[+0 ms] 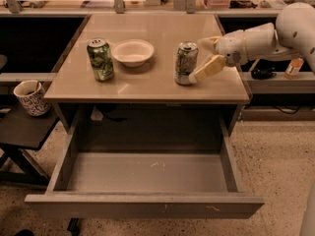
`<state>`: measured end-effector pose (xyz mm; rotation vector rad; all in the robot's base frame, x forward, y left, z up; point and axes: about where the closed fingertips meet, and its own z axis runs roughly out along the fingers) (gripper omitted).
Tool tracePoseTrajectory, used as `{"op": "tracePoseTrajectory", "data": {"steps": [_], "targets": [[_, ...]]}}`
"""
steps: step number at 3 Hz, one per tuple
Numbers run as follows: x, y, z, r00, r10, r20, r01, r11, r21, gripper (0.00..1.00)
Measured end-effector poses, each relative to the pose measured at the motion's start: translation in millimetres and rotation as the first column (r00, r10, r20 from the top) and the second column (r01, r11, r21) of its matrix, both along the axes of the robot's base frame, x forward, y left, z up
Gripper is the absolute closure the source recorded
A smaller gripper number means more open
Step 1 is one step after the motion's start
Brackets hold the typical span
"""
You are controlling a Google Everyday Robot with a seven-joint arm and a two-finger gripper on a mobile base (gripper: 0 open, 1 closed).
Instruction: Place 7up can into top drawer
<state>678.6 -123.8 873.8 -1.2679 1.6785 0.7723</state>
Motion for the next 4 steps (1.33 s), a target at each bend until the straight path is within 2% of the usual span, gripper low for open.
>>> {"op": "tracePoseTrajectory", "data": {"steps": [1, 2, 3, 4], "targets": [[-6.7, 22.6, -11.7, 0.9988, 0.048, -0.001, -0.048, 0.999, 0.022, 0.00], [-7.0, 23.7, -12.3, 0.9987, 0.051, -0.001, -0.051, 0.998, 0.022, 0.00], [-7.0, 23.8, -12.3, 0.9987, 0.051, -0.001, -0.051, 0.998, 0.022, 0.19], [-7.0, 23.8, -12.3, 0.9987, 0.051, -0.001, -0.051, 0.998, 0.022, 0.42]]}}
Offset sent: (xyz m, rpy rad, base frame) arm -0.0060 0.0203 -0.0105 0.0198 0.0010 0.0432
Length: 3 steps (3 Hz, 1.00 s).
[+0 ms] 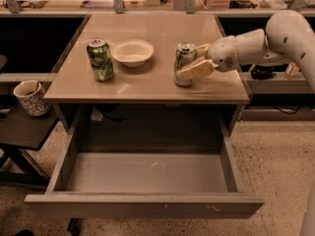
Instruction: Place 7up can into top drawer
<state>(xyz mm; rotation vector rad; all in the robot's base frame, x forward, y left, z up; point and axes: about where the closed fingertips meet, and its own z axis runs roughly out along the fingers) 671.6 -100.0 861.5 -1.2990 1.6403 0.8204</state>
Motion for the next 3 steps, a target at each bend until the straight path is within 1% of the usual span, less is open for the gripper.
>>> {"op": "tracePoseTrajectory", "data": {"steps": [1, 2, 3], "targets": [[-0.1, 0.0, 0.0, 1.0000, 0.000, 0.000, 0.000, 1.000, 0.000, 0.66], [-6.0, 0.7, 1.1, 1.0000, 0.007, -0.002, -0.007, 1.000, -0.001, 0.89], [-43.1, -6.7, 17.0, 0.9998, 0.001, 0.019, -0.001, 1.000, 0.009, 1.00]]}}
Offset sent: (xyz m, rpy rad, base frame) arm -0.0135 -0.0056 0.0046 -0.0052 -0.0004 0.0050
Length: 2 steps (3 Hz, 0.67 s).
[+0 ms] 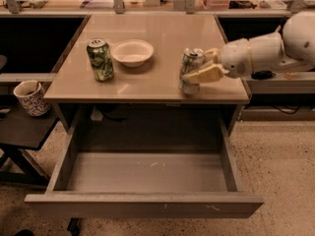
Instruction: Place 7up can into top drawer
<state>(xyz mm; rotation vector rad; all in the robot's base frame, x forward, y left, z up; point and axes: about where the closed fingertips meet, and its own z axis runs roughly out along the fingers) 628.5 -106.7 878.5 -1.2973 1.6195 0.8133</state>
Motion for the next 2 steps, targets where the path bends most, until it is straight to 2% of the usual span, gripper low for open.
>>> {"op": "tracePoseTrajectory", "data": {"steps": [1, 2], "targets": [[-70.3, -7.0, 8.5, 0.9998, 0.016, 0.010, -0.016, 0.999, 0.048, 1.00], [-134.0, -13.7, -1.4, 0.9986, 0.006, 0.052, -0.009, 0.998, 0.059, 1.00]]}}
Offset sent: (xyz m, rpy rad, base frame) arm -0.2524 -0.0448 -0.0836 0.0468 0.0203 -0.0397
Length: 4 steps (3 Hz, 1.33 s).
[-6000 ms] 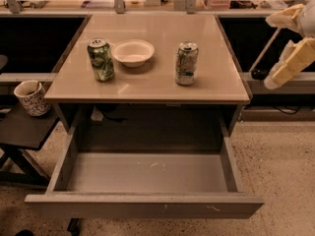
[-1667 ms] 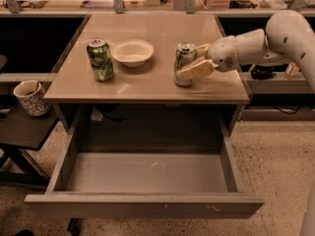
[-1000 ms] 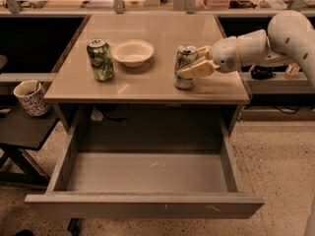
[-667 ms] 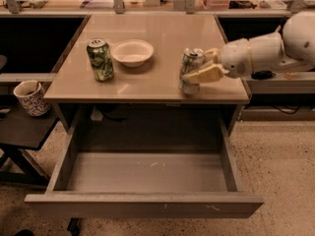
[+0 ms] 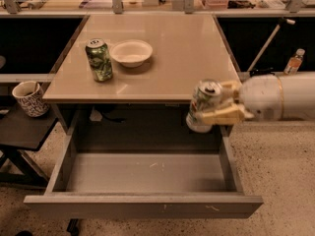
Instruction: Place 7up can into top drawer
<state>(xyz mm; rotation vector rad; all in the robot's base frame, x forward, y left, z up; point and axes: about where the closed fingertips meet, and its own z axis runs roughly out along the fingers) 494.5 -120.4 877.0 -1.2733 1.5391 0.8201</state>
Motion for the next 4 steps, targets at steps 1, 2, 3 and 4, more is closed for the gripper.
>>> {"op": "tracePoseTrajectory", "data": {"steps": [1, 2, 3, 4], "targets": [[-29.5, -20.3, -31.1, 0.9981, -0.032, -0.053, 0.032, 0.999, -0.009, 1.00], [-27.6, -13.2, -33.7, 0.9990, -0.033, -0.030, 0.032, 0.999, -0.020, 1.00], [-23.1, 25.4, -83.1, 1.0000, 0.005, 0.002, -0.005, 0.999, -0.040, 1.00], [-30.3, 70.3, -145.3, 0.9976, 0.067, 0.015, -0.065, 0.993, -0.099, 1.00]]}}
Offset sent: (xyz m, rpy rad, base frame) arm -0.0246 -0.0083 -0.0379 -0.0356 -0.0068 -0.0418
